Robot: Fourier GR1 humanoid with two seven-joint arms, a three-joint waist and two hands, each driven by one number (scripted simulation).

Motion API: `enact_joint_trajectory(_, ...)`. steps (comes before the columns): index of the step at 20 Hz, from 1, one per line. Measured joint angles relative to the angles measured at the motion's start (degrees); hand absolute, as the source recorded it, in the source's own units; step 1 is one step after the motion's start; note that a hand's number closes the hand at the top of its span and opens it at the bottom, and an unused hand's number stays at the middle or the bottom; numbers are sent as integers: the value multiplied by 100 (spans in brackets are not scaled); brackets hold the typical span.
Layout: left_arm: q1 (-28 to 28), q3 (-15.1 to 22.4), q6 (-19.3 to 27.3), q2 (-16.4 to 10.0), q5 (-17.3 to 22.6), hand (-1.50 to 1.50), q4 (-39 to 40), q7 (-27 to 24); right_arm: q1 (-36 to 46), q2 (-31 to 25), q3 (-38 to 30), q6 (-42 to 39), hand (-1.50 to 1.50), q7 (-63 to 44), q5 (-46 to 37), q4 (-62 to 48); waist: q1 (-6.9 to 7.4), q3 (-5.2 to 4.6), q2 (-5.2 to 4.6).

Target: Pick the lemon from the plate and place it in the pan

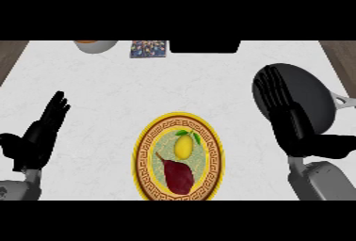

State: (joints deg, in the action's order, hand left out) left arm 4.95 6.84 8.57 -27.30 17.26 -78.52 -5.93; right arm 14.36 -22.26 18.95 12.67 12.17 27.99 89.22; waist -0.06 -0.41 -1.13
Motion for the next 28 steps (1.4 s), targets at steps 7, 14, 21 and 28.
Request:
enact_joint_trajectory(7, 607, -70, 268, 213, -141, 0, -74, 218, 423, 274, 1036, -51, 150, -643, -954, -1004, 104, 33, 69)
enact_joint_trajectory(14, 560, -74, 470, 314, -190, 0, -201, 379, -115, -167, 1562, 1867, -150, -553, -2993, -780, -141, 26, 185)
enact_joint_trajectory(21, 625, -98, 556, 357, -227, 0, -314, 572, -155, -1346, 2000, 1765, -150, -2523, -4335, 873, -187, 9, 202)
enact_joint_trajectory(28, 754, -20, 566, 449, -305, 0, -304, 656, 862, -2015, 2084, 87, -150, -5136, -4595, 2178, -78, 4, 183)
